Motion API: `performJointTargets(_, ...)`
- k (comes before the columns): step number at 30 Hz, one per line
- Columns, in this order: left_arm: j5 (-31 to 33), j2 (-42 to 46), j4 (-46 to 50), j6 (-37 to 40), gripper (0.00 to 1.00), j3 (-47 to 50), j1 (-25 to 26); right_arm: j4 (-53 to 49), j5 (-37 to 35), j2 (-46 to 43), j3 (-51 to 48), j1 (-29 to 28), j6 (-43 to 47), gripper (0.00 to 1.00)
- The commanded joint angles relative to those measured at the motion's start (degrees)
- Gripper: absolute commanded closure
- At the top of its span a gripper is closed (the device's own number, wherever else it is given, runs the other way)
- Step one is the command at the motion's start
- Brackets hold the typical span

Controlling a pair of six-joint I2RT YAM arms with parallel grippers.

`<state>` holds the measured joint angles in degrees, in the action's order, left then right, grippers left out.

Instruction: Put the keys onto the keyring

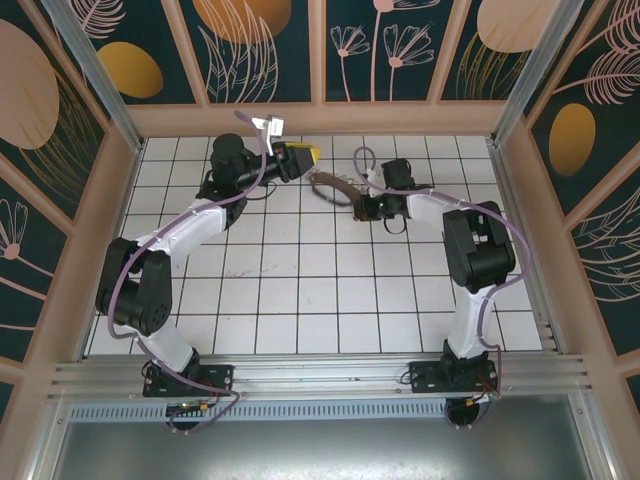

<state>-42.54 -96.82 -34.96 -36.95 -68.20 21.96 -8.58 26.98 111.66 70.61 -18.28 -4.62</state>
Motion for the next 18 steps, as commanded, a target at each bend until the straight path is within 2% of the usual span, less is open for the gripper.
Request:
performJointTargets(1,0.41,1.45,-3.08,-1.2,0.5,1.64,-0.41,5.81,-0.08,-4.67,-2.99,-0.87,-3.11,1.0)
performJointTargets(10,1.16,1.81,-3.21,-1.03,0.48,3.86,-0.42,8.41,1.24,-6.49,-10.04,-3.49,-5.69,1.0)
performJointTargets(15,1.63,2.16,-2.06,-0.25,0.46,4.13,-0.41,8.94,1.06,-10.46,-14.21,-3.69,-6.55,0.99)
performJointTargets(16,1.64,2.16,-1.96,-0.24,0.46,4.13,-0.42,9.07,1.7,-11.2,-14.87,-3.71,-6.8,0.96)
performJointTargets(18,1.59,2.16,-1.86,-0.23,0.46,4.06,-0.42,8.6,3.63,-11.98,-15.66,-3.85,-6.49,0.85)
